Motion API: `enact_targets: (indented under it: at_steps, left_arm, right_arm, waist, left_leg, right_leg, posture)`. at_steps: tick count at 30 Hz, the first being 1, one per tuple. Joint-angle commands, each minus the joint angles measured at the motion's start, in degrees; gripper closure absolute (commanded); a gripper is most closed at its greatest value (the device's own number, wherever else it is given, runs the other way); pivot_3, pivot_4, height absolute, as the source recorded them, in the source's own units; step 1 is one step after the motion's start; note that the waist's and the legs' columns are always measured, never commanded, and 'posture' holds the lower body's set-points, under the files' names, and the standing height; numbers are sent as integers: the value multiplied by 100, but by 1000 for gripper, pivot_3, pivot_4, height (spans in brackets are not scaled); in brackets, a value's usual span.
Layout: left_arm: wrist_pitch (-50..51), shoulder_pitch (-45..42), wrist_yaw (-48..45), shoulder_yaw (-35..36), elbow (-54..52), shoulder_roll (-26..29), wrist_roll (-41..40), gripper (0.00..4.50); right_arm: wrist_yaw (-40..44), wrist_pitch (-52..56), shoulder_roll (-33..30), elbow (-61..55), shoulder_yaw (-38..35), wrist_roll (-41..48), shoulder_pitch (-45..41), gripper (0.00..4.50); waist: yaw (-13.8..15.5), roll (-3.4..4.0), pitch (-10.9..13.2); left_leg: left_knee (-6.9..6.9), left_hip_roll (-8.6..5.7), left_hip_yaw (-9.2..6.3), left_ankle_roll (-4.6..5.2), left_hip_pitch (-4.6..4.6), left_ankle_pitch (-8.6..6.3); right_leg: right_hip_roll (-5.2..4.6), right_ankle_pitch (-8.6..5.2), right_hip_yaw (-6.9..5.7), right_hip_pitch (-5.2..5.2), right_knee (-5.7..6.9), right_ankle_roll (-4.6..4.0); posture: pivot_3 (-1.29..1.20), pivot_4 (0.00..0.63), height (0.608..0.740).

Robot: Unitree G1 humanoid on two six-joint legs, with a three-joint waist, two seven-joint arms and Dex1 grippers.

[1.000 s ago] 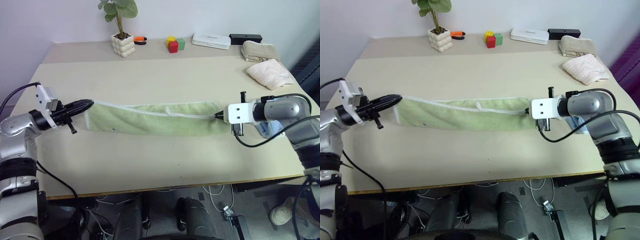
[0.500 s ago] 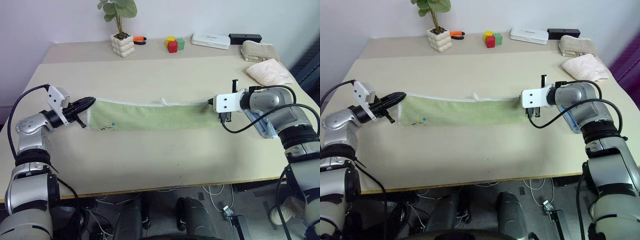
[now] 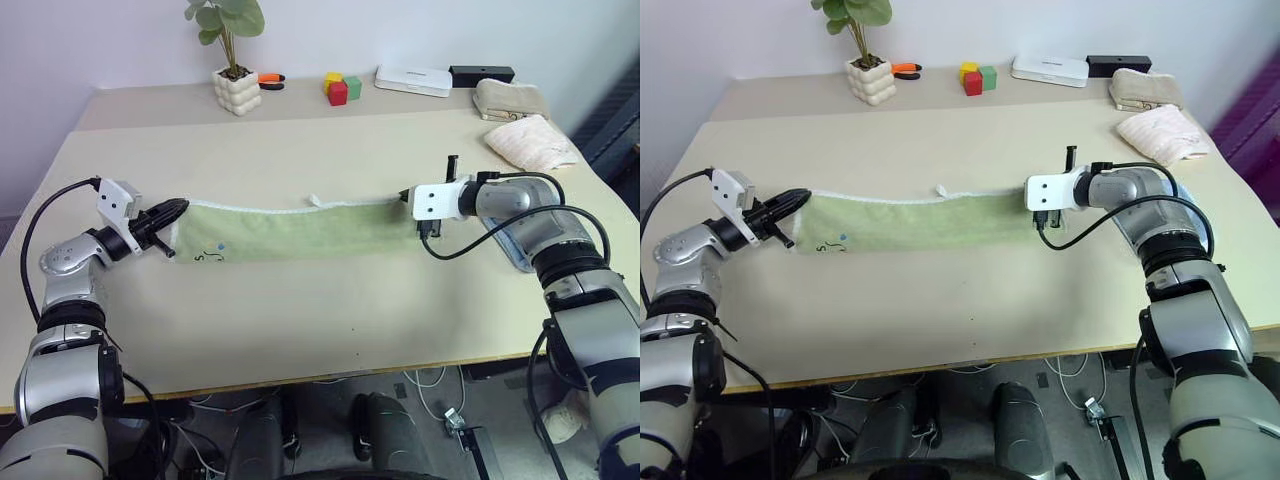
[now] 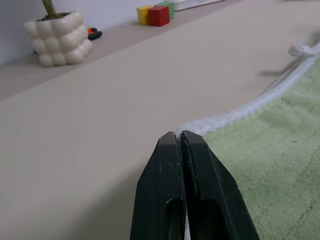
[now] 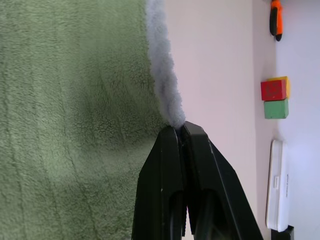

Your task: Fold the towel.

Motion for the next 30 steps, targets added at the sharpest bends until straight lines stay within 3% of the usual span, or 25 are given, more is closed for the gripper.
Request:
enact_targets:
  at_steps: [1,2,8,9,11,12,14,20,21,26,30]
  left_arm:
    - [333,-98,-134,132,-66,11,-169,3662]
    - [319,-83,-114,145,-91,14,-163,3212]
    - [119,-56,283,225,-107,131,-64,203]
    - [212,-73,345,277,-113,159,-113,0]
    - [468,-106,352,453,-176,198,-332,119]
    - [614,-74,280,547,-284,208,-464,438]
    - [861,26,223,665,-648,179,-655,1370]
    - [2065,539,884,851,-3008,-330,-1365,4473]
    - [2178,679,977,756,-3470,-455,-1391,4500]
    - [2971,1035,1558,375,-4829,-1197,-1617,4500]
    - [3205,1234,2002,166,-5069,-1819,-1660,4500]
  right_arm:
    - [-33,53,77,98,-77,94,-161,3925]
    - [-108,41,69,117,-67,48,-169,3607]
    - [-632,136,-22,89,-56,-183,-196,627]
    - [-589,250,-9,69,-121,-93,-171,164]
    - [-654,363,6,-20,-236,23,-113,115]
    - [-654,507,41,-109,-377,201,-60,271]
    - [-583,863,127,-414,-717,655,78,1032]
    - [-712,2800,919,-2202,-1972,2438,881,4133]
    - [-861,3088,1145,-2499,-2088,2635,1055,4467]
    - [-1601,4328,2325,-3594,-2347,3320,1916,4467]
    - [-2093,4650,3030,-3756,-2351,3525,2354,4467]
  waist:
    - [-2,0,0]
    - [0,0,0]
    - [2,0,0]
    - [1,0,0]
    - [-3,0,0]
    - [-3,0,0]
    - [5,0,0]
    - [16,-1,0]
    - [17,-2,-1]
    - [32,-3,-3]
    - [23,-3,-4]
  left_leg:
    - [0,0,0,-1,1,1]
    - [0,0,0,-1,1,1]
    - [1,-1,-2,-2,2,1]
    - [1,-1,-2,-2,2,1]
    - [1,0,-2,-2,2,1]
    - [1,0,-2,-2,2,1]
    - [0,0,-3,-2,1,1]
    - [4,0,-19,-3,2,2]
    - [5,-1,-20,-2,4,2]
    - [12,-3,-27,-3,10,2]
    - [12,-4,-27,-4,9,2]
  right_leg:
    - [0,-1,0,0,3,1]
    - [0,-1,0,0,5,2]
    - [0,-2,2,0,8,3]
    - [0,-2,3,-1,8,3]
    - [0,-2,3,-1,8,3]
    - [0,-2,4,-2,9,2]
    - [0,-3,4,-2,9,3]
    - [0,-3,4,7,16,4]
    - [0,-3,4,10,18,4]
    - [0,-6,3,17,35,5]
    - [0,-6,4,12,36,5]
  posture:
    - [0,150,740]
    - [0,150,740]
    - [0,150,740]
    - [0,150,740]
    - [0,150,740]
    - [0,150,740]
    - [0,150,740]
    - [0,150,740]
    - [0,150,740]
    - [0,150,740]
    - [0,150,740]
